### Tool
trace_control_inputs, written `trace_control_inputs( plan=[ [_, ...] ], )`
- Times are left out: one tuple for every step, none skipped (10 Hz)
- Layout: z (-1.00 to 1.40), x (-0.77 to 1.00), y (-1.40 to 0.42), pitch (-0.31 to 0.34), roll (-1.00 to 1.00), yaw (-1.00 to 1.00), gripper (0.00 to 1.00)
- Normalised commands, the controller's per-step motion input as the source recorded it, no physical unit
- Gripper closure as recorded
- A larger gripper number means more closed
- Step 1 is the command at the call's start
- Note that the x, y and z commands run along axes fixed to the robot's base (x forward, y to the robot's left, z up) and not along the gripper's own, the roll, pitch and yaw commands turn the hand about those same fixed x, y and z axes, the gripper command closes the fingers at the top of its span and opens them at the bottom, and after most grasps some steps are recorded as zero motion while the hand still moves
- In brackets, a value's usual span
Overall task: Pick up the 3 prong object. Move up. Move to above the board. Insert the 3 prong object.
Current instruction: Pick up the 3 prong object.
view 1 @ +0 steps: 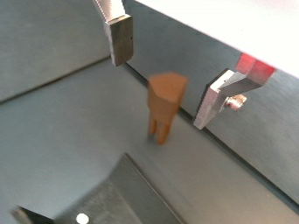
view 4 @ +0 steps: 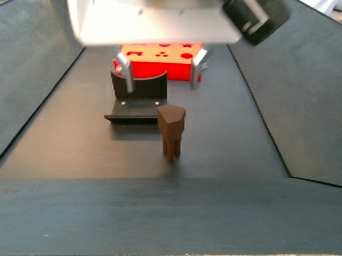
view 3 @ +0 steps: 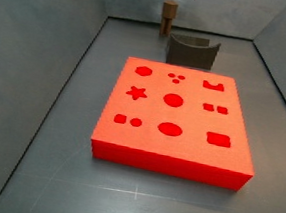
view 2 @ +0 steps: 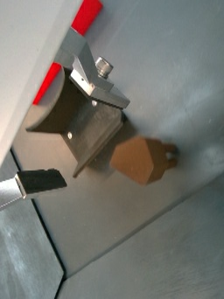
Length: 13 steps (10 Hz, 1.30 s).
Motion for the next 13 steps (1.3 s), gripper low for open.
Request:
trace_control_inputs(
  plan=[
    [-0.58,0.03,0.38,-0.083,0.1,0.38,0.0],
    [-0.68,0.0,0.49,-0.139,0.03,0.55,0.0],
    [-0.74,0.0,0.48,-0.164,0.0,0.65,0.0],
    [-0.67,0.0,0.36,-0.19,0.0,0.62,0.0],
    [-0.38,0.0,0.13,-0.124,-0.09,0.29,0.0],
    [0.0,0.0,0.0,0.0,0.0,0.0,0.0],
    [0.0,0.0,0.0,0.0,0.0,0.0,1.0],
    [0.0,0.0,0.0,0.0,0.0,0.0,1.0],
    [0.0,0.0,0.0,0.0,0.0,0.0,1.0],
    [0.0,0.0,0.0,0.0,0.0,0.0,1.0],
    [0.0,0.0,0.0,0.0,0.0,0.0,1.0],
    [0.0,0.0,0.0,0.0,0.0,0.0,1.0],
    [0.0,0.0,0.0,0.0,0.0,0.0,1.0]
  ],
)
